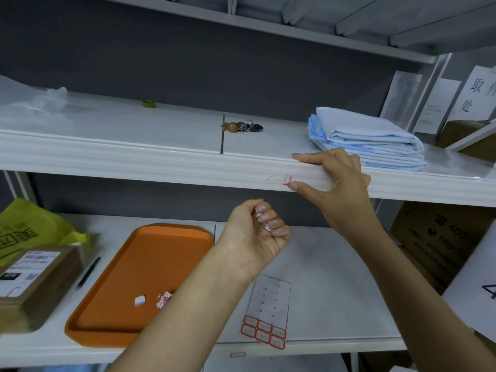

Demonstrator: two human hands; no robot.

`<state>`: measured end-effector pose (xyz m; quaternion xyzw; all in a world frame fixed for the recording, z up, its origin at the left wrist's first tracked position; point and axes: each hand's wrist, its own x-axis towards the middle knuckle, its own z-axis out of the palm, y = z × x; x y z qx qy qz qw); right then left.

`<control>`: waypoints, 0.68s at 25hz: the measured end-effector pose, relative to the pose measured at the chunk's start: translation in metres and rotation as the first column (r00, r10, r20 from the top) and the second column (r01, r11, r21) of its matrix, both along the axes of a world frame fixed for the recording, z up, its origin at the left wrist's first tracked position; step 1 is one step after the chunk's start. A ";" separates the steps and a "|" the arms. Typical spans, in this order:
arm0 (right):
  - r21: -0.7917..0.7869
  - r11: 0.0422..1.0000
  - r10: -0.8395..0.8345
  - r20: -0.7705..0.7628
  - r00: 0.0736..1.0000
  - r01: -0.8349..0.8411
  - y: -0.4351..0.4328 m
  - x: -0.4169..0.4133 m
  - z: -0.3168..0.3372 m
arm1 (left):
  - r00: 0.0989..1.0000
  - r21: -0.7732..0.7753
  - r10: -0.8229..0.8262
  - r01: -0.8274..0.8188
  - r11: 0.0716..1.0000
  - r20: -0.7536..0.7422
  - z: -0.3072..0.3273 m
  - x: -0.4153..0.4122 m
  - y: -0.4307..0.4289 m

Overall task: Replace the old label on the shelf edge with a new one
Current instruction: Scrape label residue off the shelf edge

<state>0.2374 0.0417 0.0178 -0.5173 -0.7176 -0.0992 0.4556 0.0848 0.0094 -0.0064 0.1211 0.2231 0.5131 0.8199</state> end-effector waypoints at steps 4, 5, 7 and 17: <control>0.101 0.995 -0.021 0.152 0.988 0.006 -0.005 0.002 0.001 | 1.000 0.007 0.010 -0.010 1.000 0.004 0.002 -0.006 0.001; 0.103 0.995 -0.016 0.173 0.985 -0.002 -0.004 0.004 0.006 | 1.000 0.008 0.015 -0.015 1.000 0.005 0.003 -0.008 0.001; 0.081 0.996 0.015 0.191 0.981 -0.031 -0.001 0.007 0.016 | 1.000 0.010 0.029 -0.029 1.000 0.004 0.004 -0.011 0.003; 0.350 0.925 -0.005 0.404 0.915 -0.150 0.009 0.011 0.015 | 1.000 0.023 0.020 -0.020 1.000 -0.010 0.002 -0.015 0.009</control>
